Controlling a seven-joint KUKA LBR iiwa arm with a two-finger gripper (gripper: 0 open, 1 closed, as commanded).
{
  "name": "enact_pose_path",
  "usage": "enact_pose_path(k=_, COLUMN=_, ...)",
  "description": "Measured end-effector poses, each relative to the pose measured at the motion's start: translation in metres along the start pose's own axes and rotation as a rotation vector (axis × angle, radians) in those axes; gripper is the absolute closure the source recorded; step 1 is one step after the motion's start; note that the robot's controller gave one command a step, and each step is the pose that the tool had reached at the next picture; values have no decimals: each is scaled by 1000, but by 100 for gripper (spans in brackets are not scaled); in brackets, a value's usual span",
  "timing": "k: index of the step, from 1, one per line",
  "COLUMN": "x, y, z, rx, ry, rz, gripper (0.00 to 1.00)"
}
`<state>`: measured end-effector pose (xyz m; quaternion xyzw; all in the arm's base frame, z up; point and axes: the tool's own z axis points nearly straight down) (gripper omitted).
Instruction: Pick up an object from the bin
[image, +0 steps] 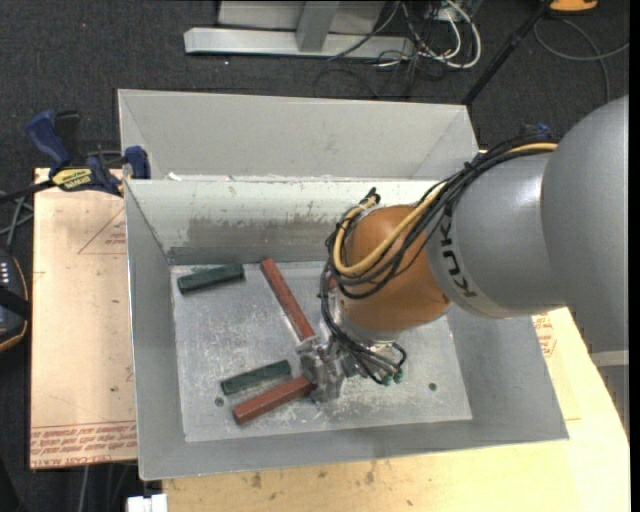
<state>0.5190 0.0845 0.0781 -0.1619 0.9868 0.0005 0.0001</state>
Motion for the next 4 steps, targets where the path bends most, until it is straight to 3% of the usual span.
enact_pose_path(k=1, x=6, y=-2, z=-26, rx=-2, ry=5, rz=-83, gripper=100)
enact_pose_path(k=2, x=-18, y=-1, z=-93, rx=0, ry=-2, rz=-225, gripper=100)
enact_pose_path(k=3, x=-18, y=-1, z=-93, rx=0, ry=-2, rz=-225, gripper=100)
enact_pose_path(k=4, x=6, y=5, z=-142, rx=0, ry=-2, rz=-146, gripper=100)
